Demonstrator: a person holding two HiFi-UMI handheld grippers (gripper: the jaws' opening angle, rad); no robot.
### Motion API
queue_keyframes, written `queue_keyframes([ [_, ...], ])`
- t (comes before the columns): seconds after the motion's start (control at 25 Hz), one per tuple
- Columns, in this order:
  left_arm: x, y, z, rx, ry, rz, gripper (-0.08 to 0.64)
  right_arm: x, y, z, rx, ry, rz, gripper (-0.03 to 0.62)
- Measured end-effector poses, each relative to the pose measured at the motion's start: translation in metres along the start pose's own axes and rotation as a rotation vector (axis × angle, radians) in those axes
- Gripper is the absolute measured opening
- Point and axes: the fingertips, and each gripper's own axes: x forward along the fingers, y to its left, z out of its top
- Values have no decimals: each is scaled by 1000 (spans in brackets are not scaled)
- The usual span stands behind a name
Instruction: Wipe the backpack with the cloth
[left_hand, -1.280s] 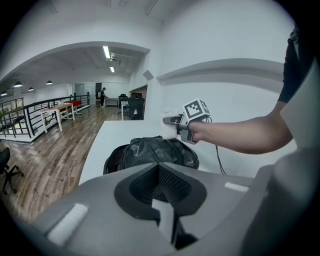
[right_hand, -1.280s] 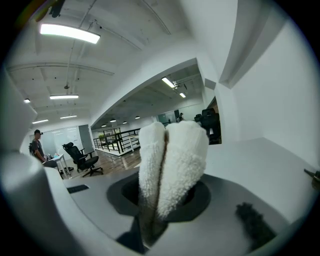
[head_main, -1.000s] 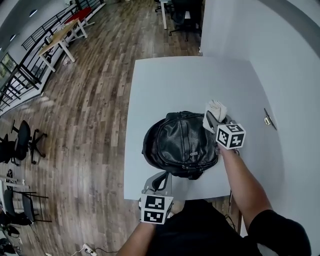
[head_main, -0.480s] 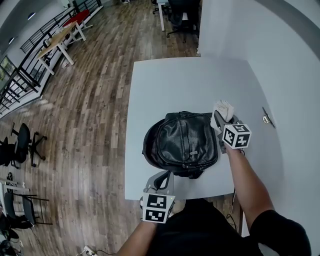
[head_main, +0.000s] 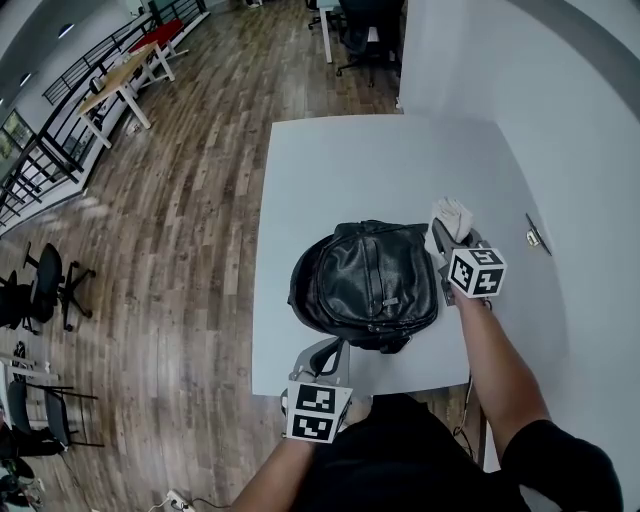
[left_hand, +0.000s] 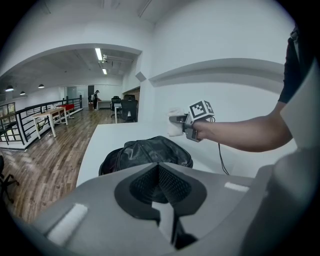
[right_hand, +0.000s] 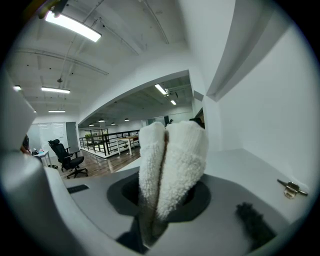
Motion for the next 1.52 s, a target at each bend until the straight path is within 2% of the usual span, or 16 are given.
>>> queue_keyframes([
  [0.24, -1, 1, -1, -17, -1, 11, 8, -9, 15, 10, 41, -38, 35, 84],
  [0.52, -8, 13, -3, -94, -1, 34, 8, -9, 76, 19, 90, -66, 174, 84],
  [0.8, -18, 25, -14, -134, 7, 83, 8, 8, 156, -12, 124, 1, 332, 84],
  [1.0, -30, 34, -21, -158, 12, 125, 8, 27, 213, -31, 111, 50, 426, 84],
  [1.24, -41, 46, -29, -187, 4, 175, 8, 48, 260, -42, 129, 83, 494, 84],
  [1.52, -49, 56, -38, -206, 0, 216, 8, 61, 292, -51, 136, 102, 547, 84],
])
